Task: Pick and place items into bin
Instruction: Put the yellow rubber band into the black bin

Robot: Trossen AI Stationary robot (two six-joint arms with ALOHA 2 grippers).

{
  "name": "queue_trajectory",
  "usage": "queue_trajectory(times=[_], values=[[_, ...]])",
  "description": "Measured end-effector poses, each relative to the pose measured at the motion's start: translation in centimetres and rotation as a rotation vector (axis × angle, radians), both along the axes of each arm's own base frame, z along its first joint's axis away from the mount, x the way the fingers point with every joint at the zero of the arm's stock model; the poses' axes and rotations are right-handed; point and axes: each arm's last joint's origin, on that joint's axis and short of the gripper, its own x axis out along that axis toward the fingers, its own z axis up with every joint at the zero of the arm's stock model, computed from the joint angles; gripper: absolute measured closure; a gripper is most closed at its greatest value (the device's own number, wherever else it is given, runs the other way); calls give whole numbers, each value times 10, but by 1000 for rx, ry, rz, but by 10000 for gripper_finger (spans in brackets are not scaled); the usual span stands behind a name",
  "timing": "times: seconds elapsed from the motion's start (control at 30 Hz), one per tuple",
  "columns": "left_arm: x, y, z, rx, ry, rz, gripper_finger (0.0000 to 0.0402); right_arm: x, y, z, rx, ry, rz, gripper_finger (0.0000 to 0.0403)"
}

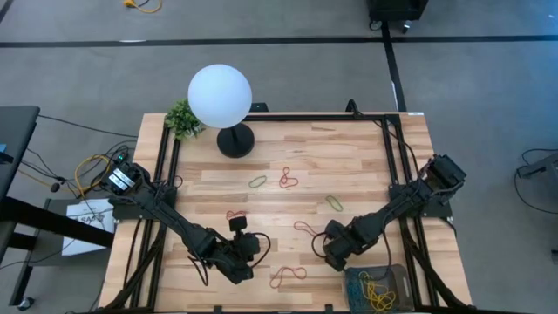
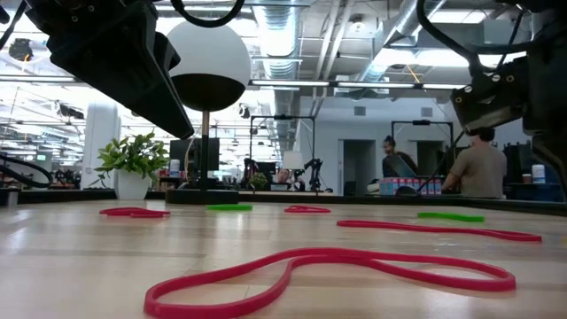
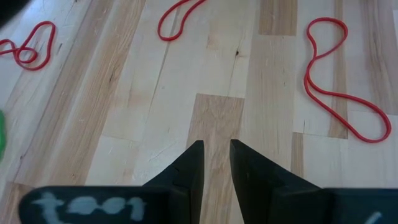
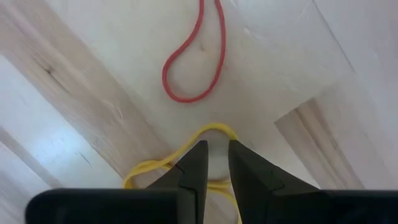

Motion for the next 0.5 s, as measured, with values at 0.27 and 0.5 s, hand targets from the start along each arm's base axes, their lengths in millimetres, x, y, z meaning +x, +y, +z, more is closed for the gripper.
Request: queue_trajectory(times=[0.27, 0.5], values=[[0, 0, 0, 1, 0, 1, 334, 7, 8, 11, -119, -45, 140, 354], [0, 0, 0, 2, -1, 1, 334, 21, 12, 34, -188, -85, 216, 354]])
